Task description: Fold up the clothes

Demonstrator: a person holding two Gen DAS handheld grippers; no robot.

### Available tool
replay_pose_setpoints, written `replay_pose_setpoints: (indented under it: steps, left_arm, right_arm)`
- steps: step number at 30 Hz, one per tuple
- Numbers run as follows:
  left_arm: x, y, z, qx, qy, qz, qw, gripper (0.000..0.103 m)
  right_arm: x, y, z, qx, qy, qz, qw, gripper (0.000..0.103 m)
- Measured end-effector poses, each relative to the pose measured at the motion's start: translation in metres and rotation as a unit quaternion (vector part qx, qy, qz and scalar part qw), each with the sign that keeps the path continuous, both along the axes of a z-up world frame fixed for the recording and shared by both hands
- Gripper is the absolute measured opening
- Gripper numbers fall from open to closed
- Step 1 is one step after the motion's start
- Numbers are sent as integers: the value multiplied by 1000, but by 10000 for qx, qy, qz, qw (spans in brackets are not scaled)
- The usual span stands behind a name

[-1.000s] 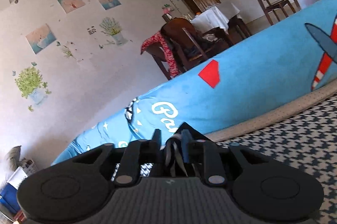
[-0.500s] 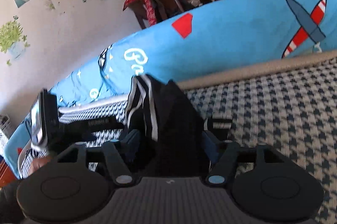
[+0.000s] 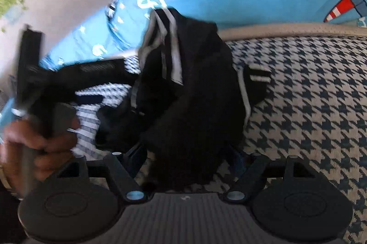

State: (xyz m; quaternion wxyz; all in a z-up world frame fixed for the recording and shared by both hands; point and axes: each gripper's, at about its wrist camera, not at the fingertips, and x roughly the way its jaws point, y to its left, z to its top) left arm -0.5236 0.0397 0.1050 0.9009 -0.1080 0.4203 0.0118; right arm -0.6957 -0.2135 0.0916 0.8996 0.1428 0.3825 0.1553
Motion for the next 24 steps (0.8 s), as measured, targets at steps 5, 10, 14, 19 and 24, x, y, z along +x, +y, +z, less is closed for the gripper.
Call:
replay_pose_setpoints:
  steps: [5,10,14,19,24]
  left_arm:
    - [-1,-1,1,-5,26,-47,10000,103]
    - [-5,-9,1,37,10,-251,9997,103]
    - [-10,-18,1,48,-14,-523,9986,103]
    - [-20,-33,4,46,-165,-969,9951,103]
    - [-23,-50,-5,241,-139,-1335,9907,103]
  right_arm:
    - [5,-7,7,28,-282,-352,9990,30]
    - [11,-22,18,247,-652,-852,9939,23]
    - [18,-39,27,521,-885,-1295,9862,21]
    - [24,-50,34,662,-1067,-1656,9782,16]
    - [31,-58,35,765,-1041,-1985,9716,15]
